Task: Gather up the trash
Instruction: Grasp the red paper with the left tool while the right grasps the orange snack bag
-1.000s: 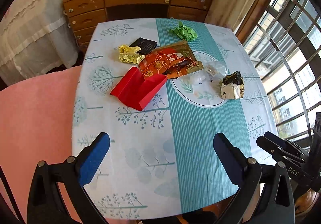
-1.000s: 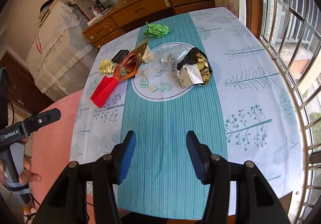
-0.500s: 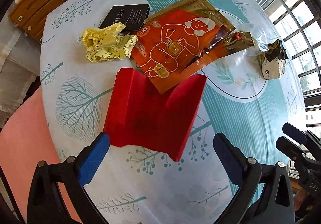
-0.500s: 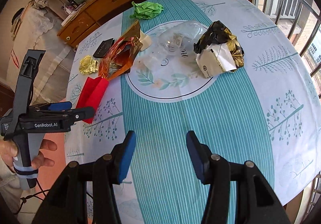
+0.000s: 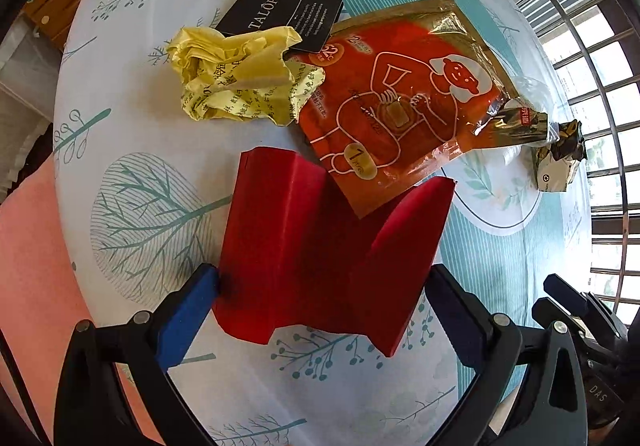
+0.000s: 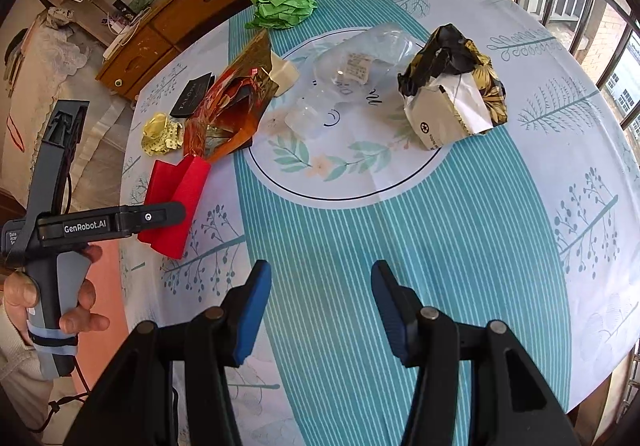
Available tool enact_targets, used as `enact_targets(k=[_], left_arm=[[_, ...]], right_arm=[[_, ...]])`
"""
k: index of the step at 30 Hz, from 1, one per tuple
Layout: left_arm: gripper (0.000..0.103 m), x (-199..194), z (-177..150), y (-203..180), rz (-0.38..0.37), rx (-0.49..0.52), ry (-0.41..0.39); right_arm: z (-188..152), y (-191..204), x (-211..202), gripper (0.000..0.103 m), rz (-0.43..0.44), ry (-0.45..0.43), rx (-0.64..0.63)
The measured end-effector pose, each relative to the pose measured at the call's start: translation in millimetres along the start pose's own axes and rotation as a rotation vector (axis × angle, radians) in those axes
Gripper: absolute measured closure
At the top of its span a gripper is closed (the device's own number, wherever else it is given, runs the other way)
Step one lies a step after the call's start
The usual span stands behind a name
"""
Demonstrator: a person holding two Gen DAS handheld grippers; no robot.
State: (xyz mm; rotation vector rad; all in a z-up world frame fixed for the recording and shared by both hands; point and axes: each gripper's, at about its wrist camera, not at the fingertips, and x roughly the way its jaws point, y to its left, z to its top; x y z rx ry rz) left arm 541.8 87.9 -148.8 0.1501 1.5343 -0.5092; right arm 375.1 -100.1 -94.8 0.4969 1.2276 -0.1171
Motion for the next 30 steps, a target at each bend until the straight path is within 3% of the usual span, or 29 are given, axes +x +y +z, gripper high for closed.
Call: enact_targets(k=[4, 6, 9, 13, 14, 15, 23, 30], left_arm=[[0.017, -1, 0, 3, -0.012, -0.003, -0.014], [0.038, 1, -1, 2, -0.025, 0.007, -0.011], [0.056, 2, -6, -2, -0.057, 0.010, -0.013], [0.067, -2, -11, -10, -0.044, 0.034, -0.045], [0.079, -4, -13, -12, -0.054, 0.038, -0.051], [0.084, -5, -14, -12, -0.063, 0.038, -0.055], [0.087, -12, -19, 3, -0.106, 0.007, -0.058], [0.080, -10, -21, 9, -0.134, -0.008, -0.038]], right_arm=[[3, 7, 1, 0.051, 0.017, 0.007, -0.012], [5, 11, 1, 0.051, 0.030, 0.007, -0.018], [11, 17, 3, 0.051, 0.060, 0.005, -0.021], [25, 24, 5, 0.046, 0.087, -0.015, -0.023], [30, 25, 5, 0.042, 0.092, -0.025, -0.022], [36, 26, 5, 0.042, 0.097, -0.038, -0.018], [82, 21, 14, 0.042, 0.129, -0.101, 0.051], [111, 27, 20, 0.042, 0.107, -0.139, 0.009]])
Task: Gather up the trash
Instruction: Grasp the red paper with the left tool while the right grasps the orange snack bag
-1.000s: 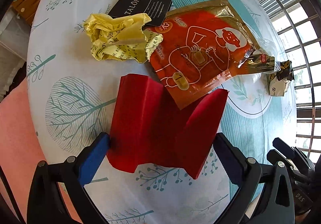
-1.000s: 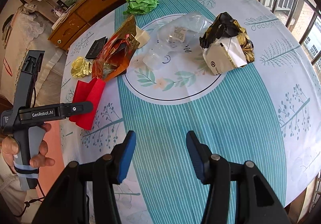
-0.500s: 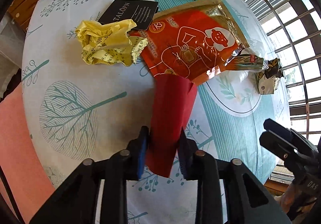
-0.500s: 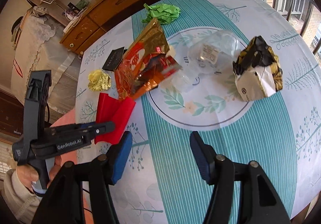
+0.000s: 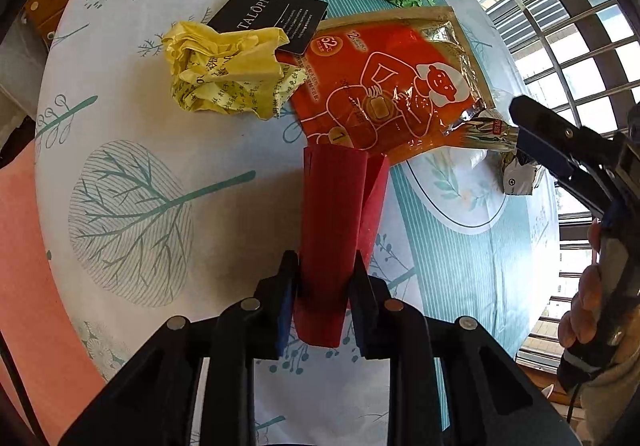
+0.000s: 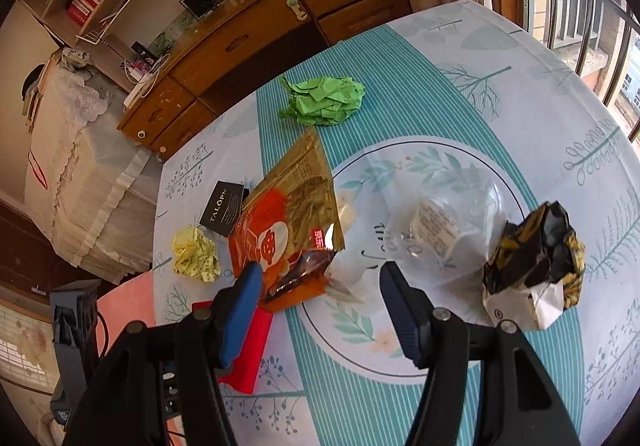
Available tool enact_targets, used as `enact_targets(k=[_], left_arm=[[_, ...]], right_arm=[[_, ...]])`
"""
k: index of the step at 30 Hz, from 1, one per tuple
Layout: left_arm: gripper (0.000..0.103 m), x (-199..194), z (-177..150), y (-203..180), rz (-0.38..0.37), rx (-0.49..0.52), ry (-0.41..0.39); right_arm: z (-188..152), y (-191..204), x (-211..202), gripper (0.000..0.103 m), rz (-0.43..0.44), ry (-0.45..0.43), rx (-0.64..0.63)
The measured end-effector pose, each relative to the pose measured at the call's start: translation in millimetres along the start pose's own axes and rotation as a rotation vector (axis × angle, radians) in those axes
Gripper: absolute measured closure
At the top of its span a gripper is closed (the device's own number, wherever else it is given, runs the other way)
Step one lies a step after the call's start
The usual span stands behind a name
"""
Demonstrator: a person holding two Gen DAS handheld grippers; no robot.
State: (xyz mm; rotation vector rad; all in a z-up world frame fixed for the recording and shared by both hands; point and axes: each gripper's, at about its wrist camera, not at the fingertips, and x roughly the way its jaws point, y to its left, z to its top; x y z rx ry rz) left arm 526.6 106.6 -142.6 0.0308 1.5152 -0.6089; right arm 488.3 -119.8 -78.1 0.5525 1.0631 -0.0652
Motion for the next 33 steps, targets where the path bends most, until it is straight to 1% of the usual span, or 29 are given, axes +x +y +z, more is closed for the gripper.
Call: enact_targets(k=[1, 3, 4, 6, 9, 12, 14, 16, 17, 18, 19, 20, 21, 22, 23, 24, 29, 33], left_arm=[[0.078, -1, -1, 1, 0.000, 0.010, 0.002], [0.068, -1, -2, -3, 0.019, 0.027, -0.001], [0.065, 0, -1, -6, 0.032, 0.036, 0.000], [0.054, 3, 1, -12, 0.048, 0.043, 0.005], [0.045, 7, 3, -16, 0.057, 0.039, 0.018], [0.041, 13, 5, -21, 0.075, 0.032, 0.032], [0.038, 14, 6, -26, 0.082, 0.030, 0.022], [0.038, 14, 7, -30, 0.101, 0.033, 0.009], [0.039, 14, 8, -34, 0.114, 0.037, 0.002], [0.049, 14, 8, -37, 0.121, 0.040, -0.008], [0.057, 13, 7, -38, 0.100, 0.041, -0.011], [0.064, 12, 7, -39, 0.080, 0.028, -0.011], [0.071, 9, 7, -38, 0.077, 0.013, -0.023], [0.077, 6, 6, -38, 0.070, 0.004, -0.038], [0.084, 1, 6, -36, 0.057, -0.008, -0.051], [0.085, -4, 4, -34, 0.043, -0.024, -0.059], [0.088, -33, -9, -31, 0.024, -0.065, -0.120], [0.089, -62, -27, -34, 0.022, -0.083, -0.180]], right_arm=[[3, 0, 3, 0.042, -0.006, -0.001, -0.006], [10, 0, 9, 0.042, -0.014, -0.002, -0.015], [13, -1, 12, 0.042, -0.016, -0.001, -0.019], [17, -1, 19, 0.042, -0.019, 0.004, -0.027], [22, 2, 30, 0.042, -0.008, 0.010, -0.045], [23, 7, 42, 0.042, 0.007, 0.043, -0.061], [22, 10, 50, 0.042, 0.023, 0.065, -0.073], [18, 15, 56, 0.042, 0.026, 0.076, -0.098], [16, 16, 59, 0.042, 0.028, 0.084, -0.102], [14, 17, 61, 0.050, 0.034, 0.091, -0.098], [11, 17, 63, 0.055, 0.044, 0.098, -0.090], [10, 16, 64, 0.062, 0.047, 0.105, -0.079], [8, 14, 65, 0.069, 0.053, 0.110, -0.067], [6, 12, 65, 0.073, 0.060, 0.110, -0.054], [5, 10, 63, 0.082, 0.065, 0.107, -0.041], [4, 8, 62, 0.090, 0.072, 0.110, -0.029], [-5, 0, 42, 0.097, 0.084, 0.103, -0.021], [-16, -2, 12, 0.098, 0.071, 0.067, -0.055]])
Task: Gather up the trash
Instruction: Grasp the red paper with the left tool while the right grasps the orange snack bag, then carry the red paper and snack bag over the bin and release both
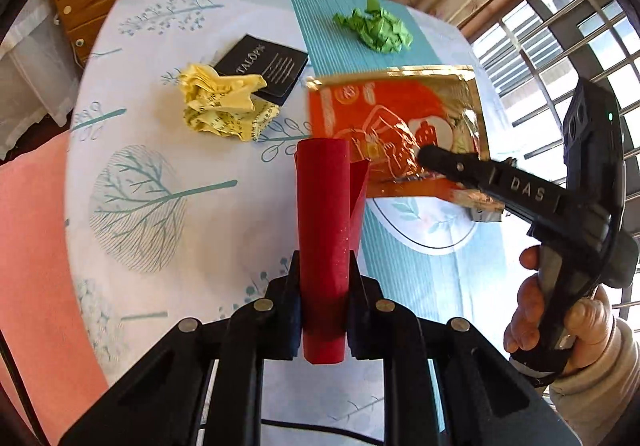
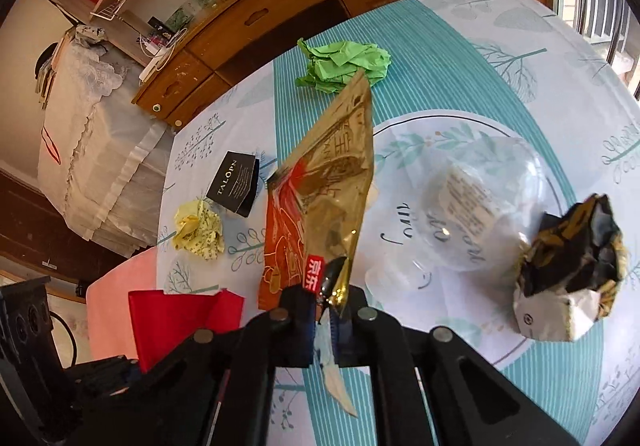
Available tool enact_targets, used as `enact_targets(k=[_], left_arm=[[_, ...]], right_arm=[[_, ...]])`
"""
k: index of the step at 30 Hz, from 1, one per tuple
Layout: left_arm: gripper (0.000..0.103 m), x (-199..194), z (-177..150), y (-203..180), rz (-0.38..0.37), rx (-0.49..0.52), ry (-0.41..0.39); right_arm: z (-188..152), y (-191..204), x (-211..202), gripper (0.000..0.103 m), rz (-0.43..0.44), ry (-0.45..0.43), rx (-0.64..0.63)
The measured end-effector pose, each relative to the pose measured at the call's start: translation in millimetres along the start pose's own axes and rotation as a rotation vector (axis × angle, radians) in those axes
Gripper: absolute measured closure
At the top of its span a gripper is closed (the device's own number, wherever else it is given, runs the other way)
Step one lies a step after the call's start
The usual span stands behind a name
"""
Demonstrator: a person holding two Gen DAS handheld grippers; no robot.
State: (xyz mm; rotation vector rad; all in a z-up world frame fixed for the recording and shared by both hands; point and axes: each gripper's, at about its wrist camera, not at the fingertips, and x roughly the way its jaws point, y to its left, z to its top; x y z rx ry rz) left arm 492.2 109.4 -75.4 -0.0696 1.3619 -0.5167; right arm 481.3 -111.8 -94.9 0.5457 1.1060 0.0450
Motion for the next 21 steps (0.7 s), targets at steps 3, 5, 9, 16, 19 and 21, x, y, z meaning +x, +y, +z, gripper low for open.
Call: enact_targets(k=[3, 5, 9, 16, 19, 21], left_arm=[[0.089, -22, -15, -6, -0.009, -0.019, -0.036], [0.089, -41, -27, -12, -0.004, -0.024, -0.057], [0.089, -60, -64, -42, 0.016, -0.035, -0.096], [0.089, -92, -152, -111, 0.083, -0.090, -0.207], [0.089, -91, -195, -144, 0.111, -0.135, -0.254], [0.089, -87, -225, -166, 0.121, -0.167, -0.270]], right_arm=[[-12, -5, -27, 0.099, 0.005, -0.020, -0.015], [-23, -7, -47, 0.099, 0.001, -0.026, -0.040], [-53, -18, -86, 0.099, 0.004, -0.017, -0.123], [-120, -61, -150, 0.099, 0.051, 0.050, -0.267], [-149, -87, -175, 0.099, 0.082, 0.070, -0.327], [-166, -105, -190, 0.099, 0.103, 0.081, -0.352]])
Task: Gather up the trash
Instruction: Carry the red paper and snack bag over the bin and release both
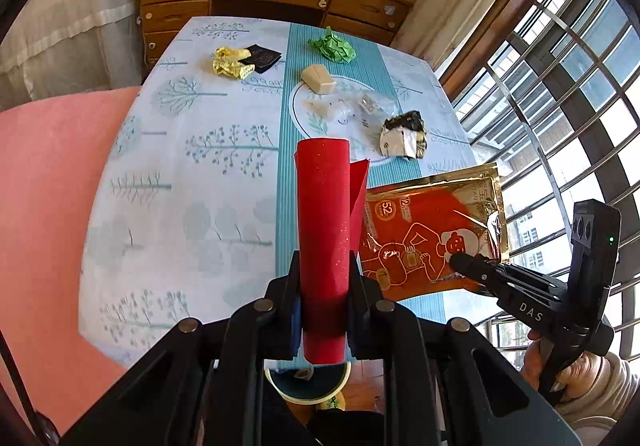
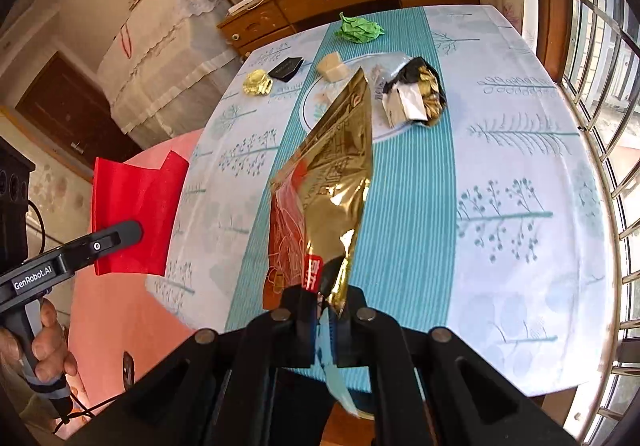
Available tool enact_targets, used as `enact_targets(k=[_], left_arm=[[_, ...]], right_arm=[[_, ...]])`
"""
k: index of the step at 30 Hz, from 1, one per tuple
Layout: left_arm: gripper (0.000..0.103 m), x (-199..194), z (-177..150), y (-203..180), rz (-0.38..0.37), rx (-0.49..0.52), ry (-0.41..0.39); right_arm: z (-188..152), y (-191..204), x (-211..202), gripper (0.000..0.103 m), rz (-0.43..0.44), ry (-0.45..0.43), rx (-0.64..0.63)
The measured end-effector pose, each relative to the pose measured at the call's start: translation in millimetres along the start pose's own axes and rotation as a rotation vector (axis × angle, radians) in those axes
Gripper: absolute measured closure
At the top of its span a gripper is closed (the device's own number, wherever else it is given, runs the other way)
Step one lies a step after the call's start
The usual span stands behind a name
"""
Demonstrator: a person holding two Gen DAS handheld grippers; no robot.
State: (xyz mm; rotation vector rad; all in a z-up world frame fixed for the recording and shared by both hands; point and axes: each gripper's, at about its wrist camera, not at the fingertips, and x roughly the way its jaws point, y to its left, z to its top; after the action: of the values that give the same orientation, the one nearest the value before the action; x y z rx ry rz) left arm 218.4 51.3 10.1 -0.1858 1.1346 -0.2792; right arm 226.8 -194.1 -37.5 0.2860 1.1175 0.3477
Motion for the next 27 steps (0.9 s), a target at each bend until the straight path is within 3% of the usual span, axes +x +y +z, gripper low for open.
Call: enact_targets(k=[4, 8, 16, 21, 27], left_arm=[[0.089, -2, -60, -30, 0.025, -0.041, 0.011], [0.089, -7, -106, -57, 0.058, -0.016, 0.048], [0.088, -8, -166, -77, 0.096, 0.022, 0.121], [0.088, 26, -198, -63, 0.081, -0.016, 0.184], [0.088, 102, -244, -33, 0.070, -0.056, 0.237]], right_arm=[[-40, -18, -26, 0.099, 0.017, 0.020, -0.028], [-70, -26, -47, 0.099, 0.032, 0.045, -0.041], [-123, -11, -57, 0.099, 0.017, 0.102, -0.120], [-164, -5, -29, 0.099, -0.022, 0.197, -0.149], [-229, -15, 50, 0.099, -0.098, 0.353, -0.136]])
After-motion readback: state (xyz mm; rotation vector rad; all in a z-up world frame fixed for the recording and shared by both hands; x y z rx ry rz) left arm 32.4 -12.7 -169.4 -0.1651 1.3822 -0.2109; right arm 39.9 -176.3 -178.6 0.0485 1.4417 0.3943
